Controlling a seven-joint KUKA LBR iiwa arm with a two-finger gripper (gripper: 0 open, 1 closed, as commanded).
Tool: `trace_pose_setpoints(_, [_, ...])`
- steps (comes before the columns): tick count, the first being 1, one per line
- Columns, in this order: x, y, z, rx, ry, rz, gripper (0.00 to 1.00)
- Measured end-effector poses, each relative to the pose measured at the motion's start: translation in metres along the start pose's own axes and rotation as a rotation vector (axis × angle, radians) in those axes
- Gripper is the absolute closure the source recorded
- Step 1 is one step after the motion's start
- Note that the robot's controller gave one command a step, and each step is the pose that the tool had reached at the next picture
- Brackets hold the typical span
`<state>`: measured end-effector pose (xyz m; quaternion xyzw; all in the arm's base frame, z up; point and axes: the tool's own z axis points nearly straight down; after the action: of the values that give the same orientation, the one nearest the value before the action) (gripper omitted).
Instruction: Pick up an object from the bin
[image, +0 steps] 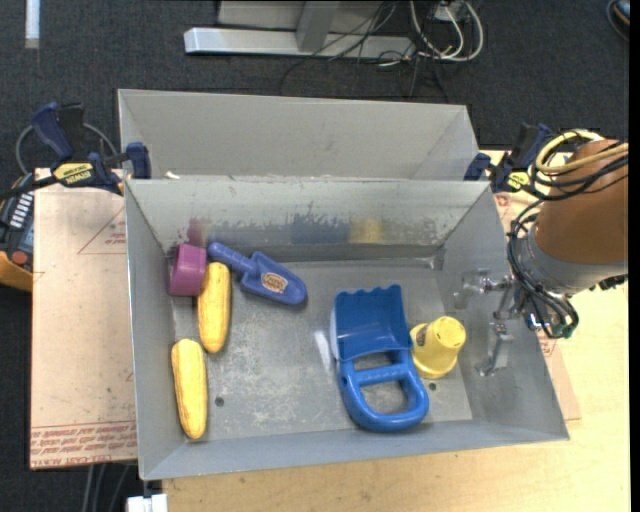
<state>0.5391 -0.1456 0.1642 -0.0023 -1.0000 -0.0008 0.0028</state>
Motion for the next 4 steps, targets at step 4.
trace_pose_setpoints(4, [-0.02,0.132,0.092,0.0,-0.009,0.252,0.0])
